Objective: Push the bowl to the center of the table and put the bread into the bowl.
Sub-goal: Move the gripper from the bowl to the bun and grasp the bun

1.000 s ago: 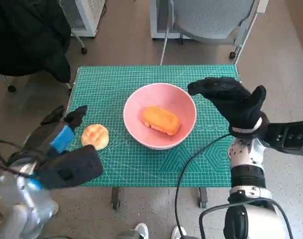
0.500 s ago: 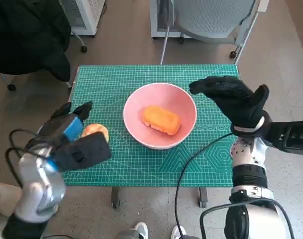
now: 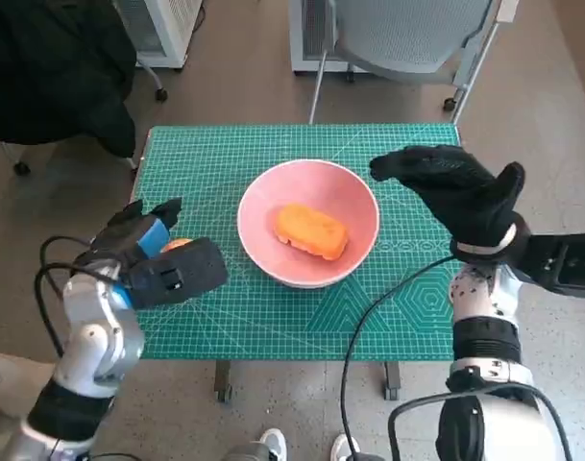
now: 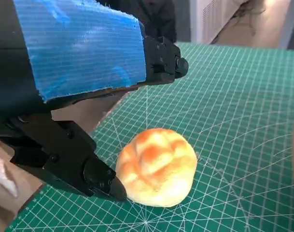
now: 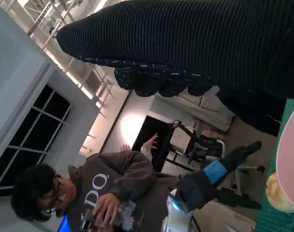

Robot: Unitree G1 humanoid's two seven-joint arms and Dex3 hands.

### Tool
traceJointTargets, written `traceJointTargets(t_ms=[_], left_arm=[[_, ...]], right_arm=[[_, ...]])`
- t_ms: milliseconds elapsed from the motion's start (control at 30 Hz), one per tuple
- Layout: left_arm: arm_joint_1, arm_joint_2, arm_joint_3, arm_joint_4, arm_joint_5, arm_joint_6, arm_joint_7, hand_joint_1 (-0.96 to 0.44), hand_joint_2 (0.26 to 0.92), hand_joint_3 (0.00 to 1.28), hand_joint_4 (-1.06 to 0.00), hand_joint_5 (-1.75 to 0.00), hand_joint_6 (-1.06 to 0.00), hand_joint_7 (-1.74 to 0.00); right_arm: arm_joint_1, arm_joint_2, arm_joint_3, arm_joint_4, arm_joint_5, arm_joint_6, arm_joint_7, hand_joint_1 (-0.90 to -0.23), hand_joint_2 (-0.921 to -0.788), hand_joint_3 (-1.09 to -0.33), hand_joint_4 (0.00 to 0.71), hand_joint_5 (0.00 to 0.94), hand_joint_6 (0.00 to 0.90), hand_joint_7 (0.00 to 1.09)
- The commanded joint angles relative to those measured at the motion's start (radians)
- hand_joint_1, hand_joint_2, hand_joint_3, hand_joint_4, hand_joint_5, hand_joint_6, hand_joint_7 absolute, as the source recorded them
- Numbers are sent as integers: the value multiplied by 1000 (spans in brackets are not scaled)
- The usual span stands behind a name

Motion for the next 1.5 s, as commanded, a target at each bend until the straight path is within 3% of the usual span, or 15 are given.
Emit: traceJointTargets(t_ms=[33, 333, 1000, 1133, 1200, 1233, 1267, 1300, 1333, 1400, 1467, 1500], left_arm=[[-41, -12, -39, 68, 18, 18, -14, 56, 671, 7, 1, 1, -141, 0], [-100, -29, -99, 196, 15, 32, -24, -28, 679, 9, 1, 1, -129, 0], [-197, -85, -176, 446, -20, 9, -9, -64, 707, 17, 1, 1, -125, -8], [-203, -95, -184, 463, -23, 10, -7, -47, 716, 20, -23, -9, -147, -16], [-205, -101, -184, 474, -27, 6, 1, -32, 726, 22, -114, -39, -161, -17], [-207, -103, -184, 483, -30, 2, 7, -11, 734, 36, -90, -496, -185, -11], [-210, -108, -183, 499, -35, -8, 18, -4, 737, 40, -72, -678, -193, -9], [-212, -110, -182, 511, -38, -15, 27, 14, 753, 49, -92, -1063, -220, -12], [-212, -112, -181, 522, -41, -23, 37, 25, 764, 55, -106, -1309, -237, -13], [-212, -114, -183, 539, -45, -36, 56, 43, 794, 66, -255, -1522, -275, -23], [-210, -113, -186, 552, -45, -50, 76, 239, 764, 314, -449, -1453, -373, -33], [-206, -110, -187, 551, -43, -59, 89, 266, 761, 355, -468, -1453, -417, -46]], right_arm=[[29, -5, 0, -10, -5, 8, -5, -637, -921, -704, 208, 1, 221, 1], [42, -8, 4, -41, -6, 16, -18, -645, -921, -716, 208, 0, 219, 0], [60, -10, 14, -82, -10, 25, -42, -641, -921, -730, 204, 0, 215, 0], [63, -11, 17, -89, -10, 28, -46, -641, -921, -731, 203, 0, 214, 0], [64, -11, 18, -92, -9, 32, -47, -640, -921, -730, 203, 0, 213, 0], [64, -12, 18, -93, -9, 33, -48, -640, -921, -730, 202, 0, 213, 0], [64, -12, 19, -93, -9, 34, -49, -641, -921, -730, 202, 0, 213, 0], [64, -12, 19, -94, -9, 35, -49, -641, -921, -730, 202, 0, 212, 0], [66, -11, 20, -96, -9, 35, -50, -641, -921, -730, 201, 0, 212, 0], [68, -11, 21, -99, -9, 35, -52, -641, -921, -730, 201, 0, 212, 0], [69, -12, 21, -100, -8, 36, -52, -641, -921, -729, 201, 0, 211, 0], [70, -12, 22, -101, -7, 36, -52, -641, -921, -729, 201, 0, 211, 0]])
